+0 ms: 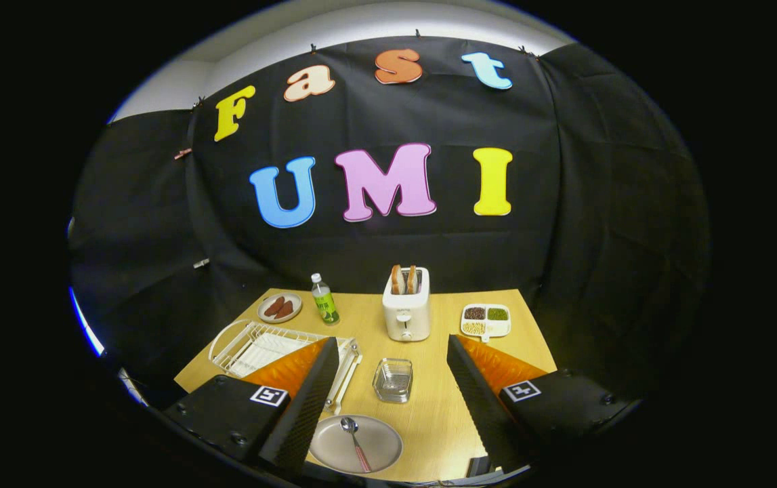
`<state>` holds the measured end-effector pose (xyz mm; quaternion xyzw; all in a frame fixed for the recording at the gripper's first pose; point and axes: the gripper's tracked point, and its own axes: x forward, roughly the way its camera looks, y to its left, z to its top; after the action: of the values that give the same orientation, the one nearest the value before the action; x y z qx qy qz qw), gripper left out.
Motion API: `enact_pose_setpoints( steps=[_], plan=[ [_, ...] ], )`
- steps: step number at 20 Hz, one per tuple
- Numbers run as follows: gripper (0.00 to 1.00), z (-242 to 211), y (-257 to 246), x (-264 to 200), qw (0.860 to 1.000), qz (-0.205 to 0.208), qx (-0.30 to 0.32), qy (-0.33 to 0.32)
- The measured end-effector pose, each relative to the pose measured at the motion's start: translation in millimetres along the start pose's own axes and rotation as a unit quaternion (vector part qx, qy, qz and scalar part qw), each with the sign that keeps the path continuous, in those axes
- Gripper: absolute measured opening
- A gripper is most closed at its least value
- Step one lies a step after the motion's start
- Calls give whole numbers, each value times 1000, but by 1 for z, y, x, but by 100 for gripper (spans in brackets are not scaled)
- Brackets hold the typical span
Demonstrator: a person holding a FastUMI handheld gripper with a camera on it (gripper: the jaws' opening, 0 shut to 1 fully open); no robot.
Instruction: Take the plate from the dish rack, then take the spoon from the basket and place it into the plate.
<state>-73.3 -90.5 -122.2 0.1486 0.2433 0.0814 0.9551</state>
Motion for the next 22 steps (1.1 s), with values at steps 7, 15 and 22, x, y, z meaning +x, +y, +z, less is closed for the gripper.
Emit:
enact_pose_setpoints(
  steps=[7,15,22],
  plan=[
    [98,71,-7,-30,996,-7,-19,-90],
    [98,81,-6,-36,995,-3,-23,-101],
    [98,78,-10,-38,994,-4,-17,-104]
  ],
)
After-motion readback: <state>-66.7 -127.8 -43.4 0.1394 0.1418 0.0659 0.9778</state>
